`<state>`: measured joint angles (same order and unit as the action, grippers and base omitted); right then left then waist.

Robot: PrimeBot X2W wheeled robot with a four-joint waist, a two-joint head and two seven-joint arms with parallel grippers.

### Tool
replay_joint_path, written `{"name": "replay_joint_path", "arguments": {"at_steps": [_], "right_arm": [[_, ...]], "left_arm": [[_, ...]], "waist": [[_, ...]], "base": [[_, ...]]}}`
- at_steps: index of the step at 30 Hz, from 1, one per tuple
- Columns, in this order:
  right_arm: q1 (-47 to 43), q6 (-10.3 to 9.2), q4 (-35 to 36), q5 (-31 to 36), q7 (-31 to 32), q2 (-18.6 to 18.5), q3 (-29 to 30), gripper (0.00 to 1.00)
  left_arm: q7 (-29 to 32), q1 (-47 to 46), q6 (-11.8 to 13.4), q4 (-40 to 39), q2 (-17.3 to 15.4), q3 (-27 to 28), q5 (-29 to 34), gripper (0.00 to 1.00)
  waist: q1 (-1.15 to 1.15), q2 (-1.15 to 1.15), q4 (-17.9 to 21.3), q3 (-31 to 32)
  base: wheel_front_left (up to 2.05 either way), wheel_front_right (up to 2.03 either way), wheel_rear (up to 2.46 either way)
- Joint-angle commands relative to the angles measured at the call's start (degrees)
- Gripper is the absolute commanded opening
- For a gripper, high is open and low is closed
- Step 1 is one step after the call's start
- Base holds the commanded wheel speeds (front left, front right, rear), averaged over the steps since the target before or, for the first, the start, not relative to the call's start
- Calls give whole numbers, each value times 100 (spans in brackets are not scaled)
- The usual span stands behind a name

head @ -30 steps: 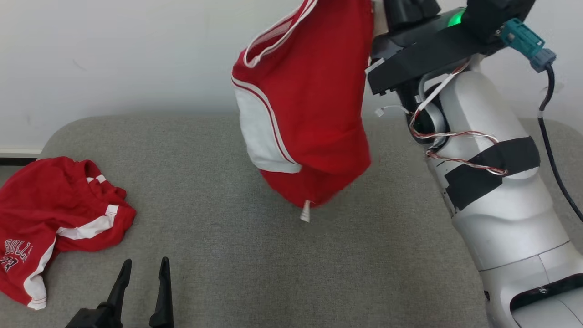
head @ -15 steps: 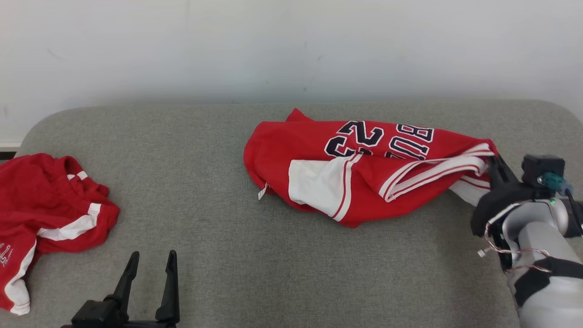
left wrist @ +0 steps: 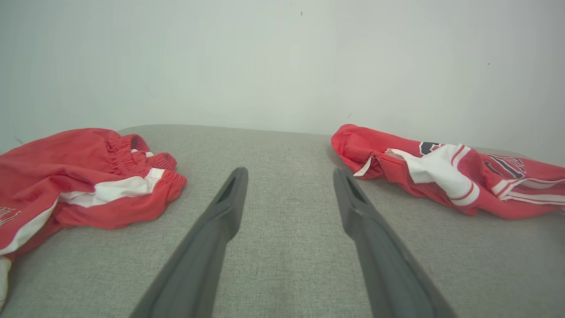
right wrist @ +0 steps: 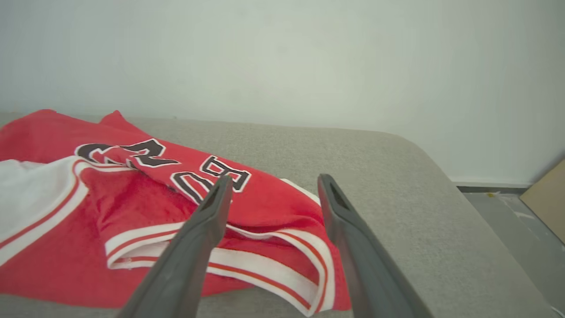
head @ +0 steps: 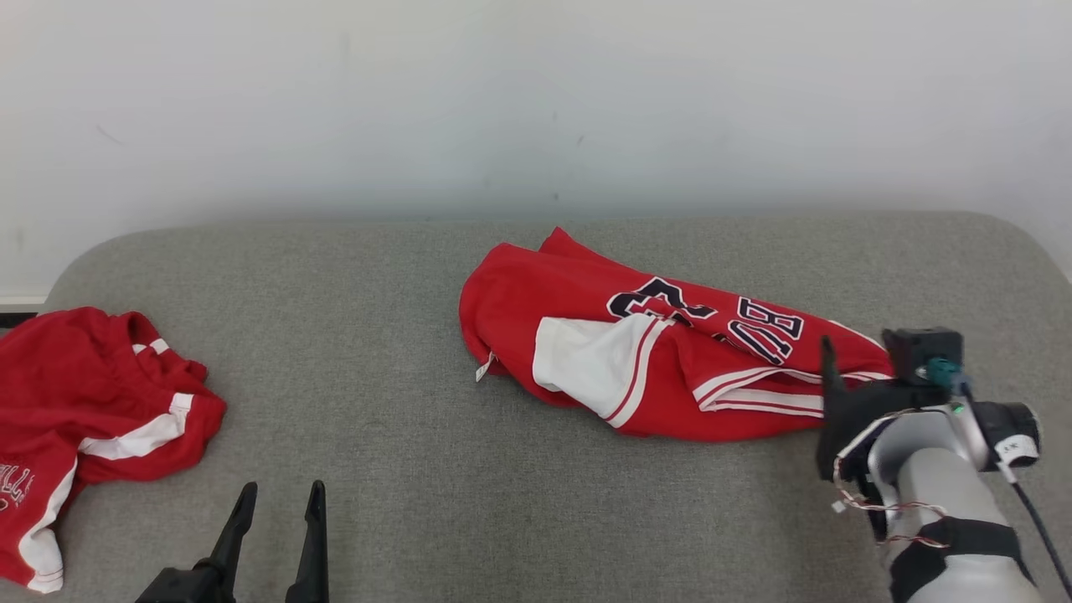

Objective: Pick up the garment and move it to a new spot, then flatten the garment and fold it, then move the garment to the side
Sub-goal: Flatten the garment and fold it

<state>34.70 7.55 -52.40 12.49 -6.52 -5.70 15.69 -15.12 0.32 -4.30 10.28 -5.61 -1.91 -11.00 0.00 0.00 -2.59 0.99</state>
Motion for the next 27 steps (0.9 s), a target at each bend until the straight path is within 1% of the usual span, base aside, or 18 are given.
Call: {"name": "replay_joint_path", "arguments": {"at_steps": [1, 4, 7, 11, 13, 14, 21, 23, 27], "right_arm": [[-57, -12, 90, -74, 82, 120, -259, 100], [2, -12, 167, -296, 324, 231, -764, 100], [111, -12, 66, -581, 653, 276, -1204, 100], [272, -12, -72, -766, 857, 280, -1546, 100], [368, -12, -211, -842, 980, 282, -1698, 100], [510, -12, -319, -830, 1029, 280, -1794, 100], [914, -12, -773, -611, 1124, 54, -1780, 100], [1032, -12, -904, -597, 1119, -40, -1757, 100], [1181, -12, -1154, -632, 1113, -83, -1719, 100]], "left_arm": [[-5, 50, -16, -9, 7, 29, 27, 100], [-5, 95, -27, -29, 12, 36, 28, 100], [-5, 99, -50, -31, 16, 17, 49, 100], [-5, 52, -77, -39, 0, -15, 90, 100], [-5, -17, -70, -58, -9, -34, 103, 100], [-4, -84, -90, -77, -12, -67, 125, 100], [-5, -305, -120, -146, 25, -187, 191, 100], [-5, -383, -136, -155, 31, -212, 203, 100], [-5, -485, -160, -157, 44, -226, 211, 100]], "waist": [[0, 0, -19, 44], [0, 0, -53, 42], [0, 0, -138, 2], [0, 0, -272, -71], [0, 0, -380, -163], [0, 0, -495, -271], [0, 0, -874, -626], [0, 0, -959, -704], [0, 0, -1061, -816]], "base": [[0, 0, 0], [0, 0, 0], [0, 0, 0], [0, 0, 0], [0, 0, 0], [0, 0, 0], [0, 0, 0], [0, 0, 0], [0, 0, 0]]}}
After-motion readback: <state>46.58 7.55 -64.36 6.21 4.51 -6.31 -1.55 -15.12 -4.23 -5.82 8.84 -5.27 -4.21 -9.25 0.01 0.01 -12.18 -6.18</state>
